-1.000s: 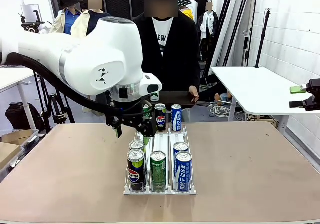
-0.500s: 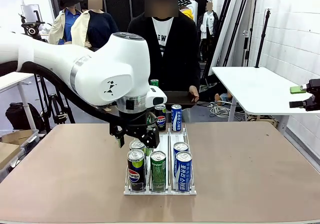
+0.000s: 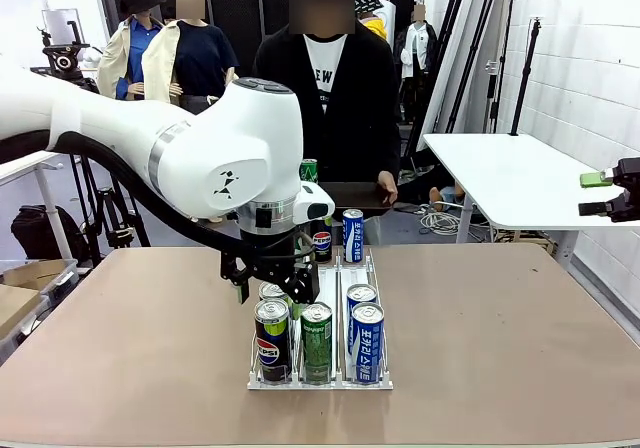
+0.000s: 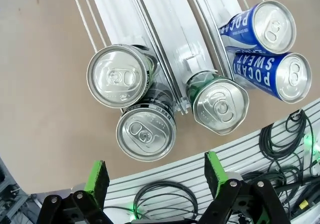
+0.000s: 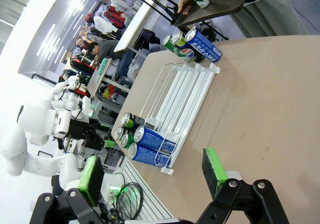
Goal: Retrieve and hand over the desired beverage to the person.
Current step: Pick up another can of the same type that the person held from the Automatic Can Dispenser.
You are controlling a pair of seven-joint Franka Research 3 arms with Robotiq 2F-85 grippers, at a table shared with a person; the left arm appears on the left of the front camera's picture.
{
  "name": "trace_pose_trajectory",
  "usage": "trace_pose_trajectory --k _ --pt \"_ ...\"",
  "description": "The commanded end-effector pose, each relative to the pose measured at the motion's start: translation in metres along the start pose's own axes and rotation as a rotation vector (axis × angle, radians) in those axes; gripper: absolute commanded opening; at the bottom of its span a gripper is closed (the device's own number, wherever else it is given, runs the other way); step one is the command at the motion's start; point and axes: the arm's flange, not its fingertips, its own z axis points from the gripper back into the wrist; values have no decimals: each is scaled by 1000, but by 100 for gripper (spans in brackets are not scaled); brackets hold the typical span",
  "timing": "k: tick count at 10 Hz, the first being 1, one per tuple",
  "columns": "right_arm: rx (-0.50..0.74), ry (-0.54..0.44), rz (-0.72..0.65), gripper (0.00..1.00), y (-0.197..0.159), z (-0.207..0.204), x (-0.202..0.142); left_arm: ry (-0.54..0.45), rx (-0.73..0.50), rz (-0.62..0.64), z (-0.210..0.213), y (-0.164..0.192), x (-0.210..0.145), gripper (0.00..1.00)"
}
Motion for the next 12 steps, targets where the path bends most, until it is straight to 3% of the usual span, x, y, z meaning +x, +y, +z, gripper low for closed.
trace_pose_trajectory --k 1,12 --pt "12 -7 1 100 1 -1 -1 -21 17 41 -7 -1 8 100" --pt "12 -7 1 100 1 -1 -1 8 12 86 -30 13 30 100"
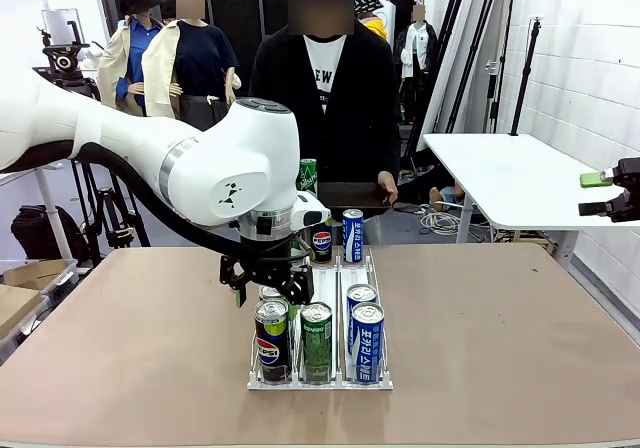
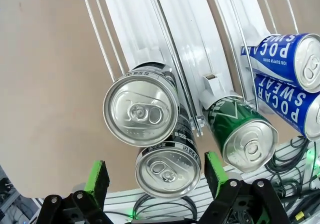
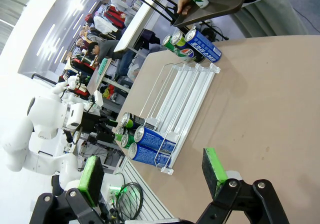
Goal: Retrieve and hand over the desired beverage to the person.
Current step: Pick up another can of the same type that the person held from the Automatic Can Dispenser.
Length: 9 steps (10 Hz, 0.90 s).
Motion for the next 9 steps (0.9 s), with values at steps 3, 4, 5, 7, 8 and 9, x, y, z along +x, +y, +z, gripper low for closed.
trace_pose_trajectory --k 3,4,5,7,8,9 --pt "12 -7 1 100 1 -1 -1 8 -7 43 -2 -3 7 100" --pt "12 -7 1 100 1 -1 -1 31 -17 50 -4 -3 6 100" --pt "12 -7 1 100 1 -1 -1 41 -24 49 -4 -3 5 100" --pt "12 -7 1 100 1 -1 -1 53 -32 57 -4 -3 2 100" --pt "12 -7 1 100 1 -1 -1 61 -29 65 -5 -3 2 100" --pt "12 -7 1 100 1 -1 -1 66 -29 71 -8 -3 1 100"
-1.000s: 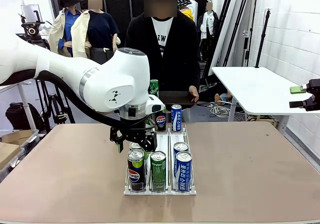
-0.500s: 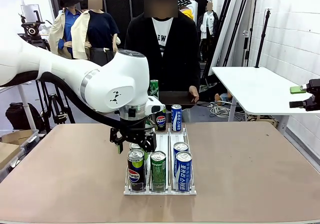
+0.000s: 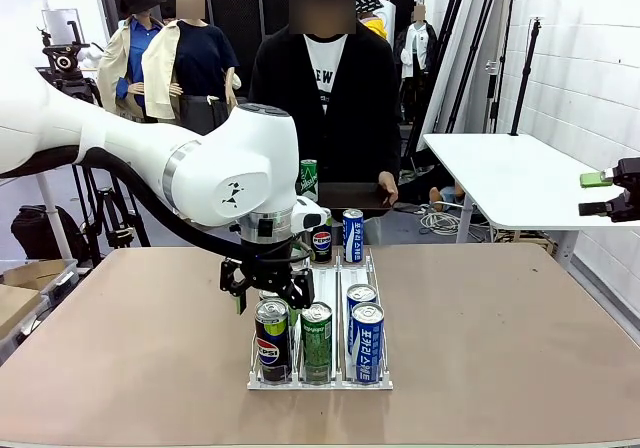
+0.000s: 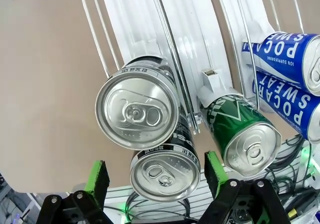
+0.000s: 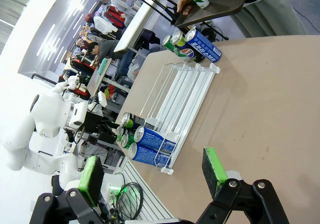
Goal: Retrieve and hand over the desired beverage to the person.
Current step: Pick up another can of the same type that the person held from the Automatic Can Dispenser.
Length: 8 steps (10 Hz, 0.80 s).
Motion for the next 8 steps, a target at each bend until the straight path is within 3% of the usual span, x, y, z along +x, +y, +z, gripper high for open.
trace_pose_trajectory --k 1,8 --pt "12 -7 1 100 1 -1 -1 19 -1 44 -1 -3 -4 100" --pt "12 -7 1 100 1 -1 -1 25 -39 47 -9 -3 -10 100"
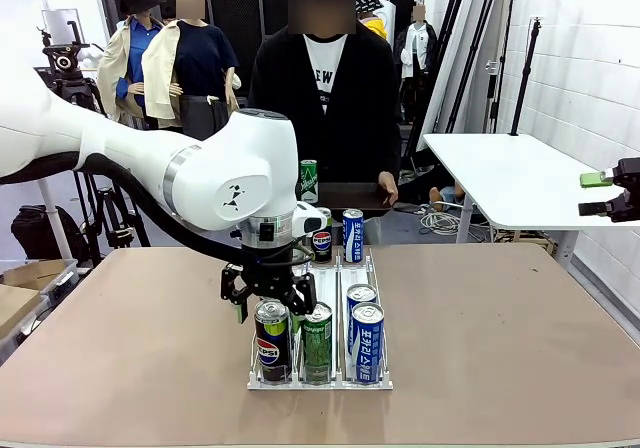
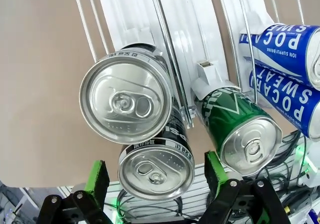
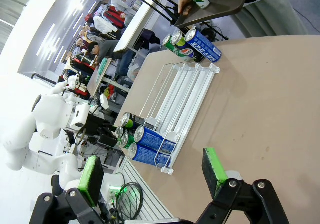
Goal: Retrieve and hand over the desired beverage to the person.
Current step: Pick up another can of the same type that the person held from the Automatic Can Dispenser.
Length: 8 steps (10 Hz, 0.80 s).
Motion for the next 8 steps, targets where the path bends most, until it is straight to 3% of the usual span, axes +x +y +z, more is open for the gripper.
trace_pose_trajectory --k 1,5,8 --pt "12 -7 1 100 1 -1 -1 -9 -11 20 -3 1 -5 100" --pt "12 -7 1 100 1 -1 -1 -21 -34 15 -6 2 -3 100" --pt "12 -7 1 100 1 -1 -1 -40 -40 3 -8 3 -1 86"
